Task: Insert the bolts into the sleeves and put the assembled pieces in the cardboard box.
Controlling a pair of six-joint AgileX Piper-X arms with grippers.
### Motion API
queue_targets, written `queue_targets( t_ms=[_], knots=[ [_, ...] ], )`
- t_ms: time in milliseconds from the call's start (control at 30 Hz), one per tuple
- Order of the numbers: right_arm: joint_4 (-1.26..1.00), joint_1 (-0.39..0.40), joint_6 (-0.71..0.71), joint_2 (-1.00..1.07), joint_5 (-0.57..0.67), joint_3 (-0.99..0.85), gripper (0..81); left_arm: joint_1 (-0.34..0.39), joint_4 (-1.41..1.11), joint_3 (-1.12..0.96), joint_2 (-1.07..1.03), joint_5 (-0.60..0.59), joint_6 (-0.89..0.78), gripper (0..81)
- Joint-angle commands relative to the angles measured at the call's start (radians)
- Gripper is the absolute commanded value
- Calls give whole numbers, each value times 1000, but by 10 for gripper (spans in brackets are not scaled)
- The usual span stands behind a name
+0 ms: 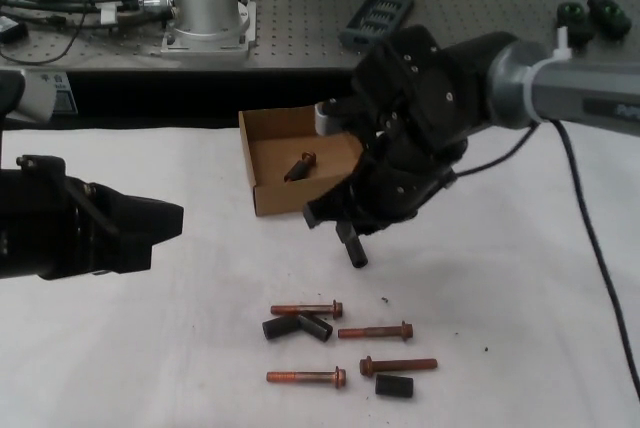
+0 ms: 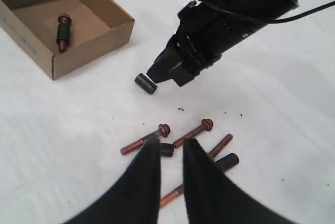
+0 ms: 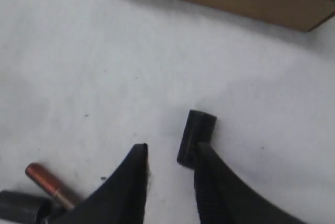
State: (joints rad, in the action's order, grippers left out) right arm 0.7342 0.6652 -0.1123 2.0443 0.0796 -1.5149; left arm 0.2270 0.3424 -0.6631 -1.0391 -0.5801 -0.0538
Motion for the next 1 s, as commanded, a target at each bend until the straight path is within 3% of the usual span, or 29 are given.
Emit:
queue_targets(
  t_ms=[0, 267, 567, 733, 967],
  knots=[
    [32, -6, 7, 36, -20, -97, 234, 3, 2, -4, 8, -10, 19, 120],
    [91, -7, -7, 119, -67, -208, 234, 3, 0, -4, 8, -10, 19, 120],
    [137, -10, -37, 128, -96, -214, 236, 3, -3, -4, 8, -8, 19, 120],
    [167, -10, -84, 131, -89, -214, 314, 3, -7, -4, 8, -8, 19, 120],
    [179, 1, -106, 149, -61, -214, 314, 3, -7, -4, 8, -8, 19, 120]
  ],
)
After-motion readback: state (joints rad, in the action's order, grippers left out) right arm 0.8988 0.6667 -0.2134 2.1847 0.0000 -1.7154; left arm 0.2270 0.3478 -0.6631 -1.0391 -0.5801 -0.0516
